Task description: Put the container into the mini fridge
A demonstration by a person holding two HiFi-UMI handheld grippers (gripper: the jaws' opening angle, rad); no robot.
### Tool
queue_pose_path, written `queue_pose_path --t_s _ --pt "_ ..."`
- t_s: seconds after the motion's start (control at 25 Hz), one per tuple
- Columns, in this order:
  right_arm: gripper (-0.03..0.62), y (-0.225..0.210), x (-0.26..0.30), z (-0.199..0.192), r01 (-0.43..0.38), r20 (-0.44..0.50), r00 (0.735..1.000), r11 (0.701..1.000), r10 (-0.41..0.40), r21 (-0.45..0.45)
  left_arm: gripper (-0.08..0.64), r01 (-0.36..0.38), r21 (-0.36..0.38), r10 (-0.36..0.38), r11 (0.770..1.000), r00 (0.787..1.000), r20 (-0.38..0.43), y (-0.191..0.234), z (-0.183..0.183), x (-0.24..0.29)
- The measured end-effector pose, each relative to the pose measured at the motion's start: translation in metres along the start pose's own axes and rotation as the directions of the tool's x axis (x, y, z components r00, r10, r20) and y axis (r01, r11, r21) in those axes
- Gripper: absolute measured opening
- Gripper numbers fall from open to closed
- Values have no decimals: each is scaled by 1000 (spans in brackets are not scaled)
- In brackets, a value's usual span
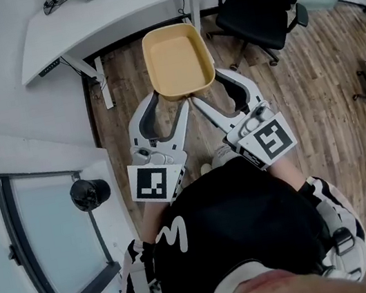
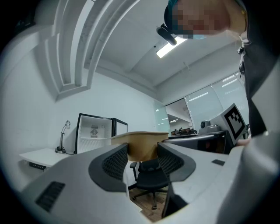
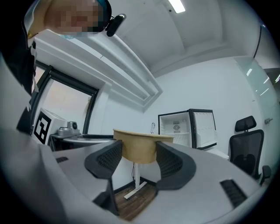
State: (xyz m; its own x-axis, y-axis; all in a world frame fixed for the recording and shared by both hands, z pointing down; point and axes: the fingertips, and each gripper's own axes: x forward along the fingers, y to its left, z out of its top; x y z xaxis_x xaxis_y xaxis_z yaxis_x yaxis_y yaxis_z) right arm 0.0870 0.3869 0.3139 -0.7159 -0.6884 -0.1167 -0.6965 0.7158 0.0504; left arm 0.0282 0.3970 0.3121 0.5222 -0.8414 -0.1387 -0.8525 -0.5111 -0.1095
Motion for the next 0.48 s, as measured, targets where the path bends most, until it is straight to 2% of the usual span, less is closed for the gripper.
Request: queue_pose_path --t_s 0.48 --pt "253 3 4 -6 -2 -26 1000 1000 2 -4 218 7 -12 -7 1000 1000 16 3 -4 -2"
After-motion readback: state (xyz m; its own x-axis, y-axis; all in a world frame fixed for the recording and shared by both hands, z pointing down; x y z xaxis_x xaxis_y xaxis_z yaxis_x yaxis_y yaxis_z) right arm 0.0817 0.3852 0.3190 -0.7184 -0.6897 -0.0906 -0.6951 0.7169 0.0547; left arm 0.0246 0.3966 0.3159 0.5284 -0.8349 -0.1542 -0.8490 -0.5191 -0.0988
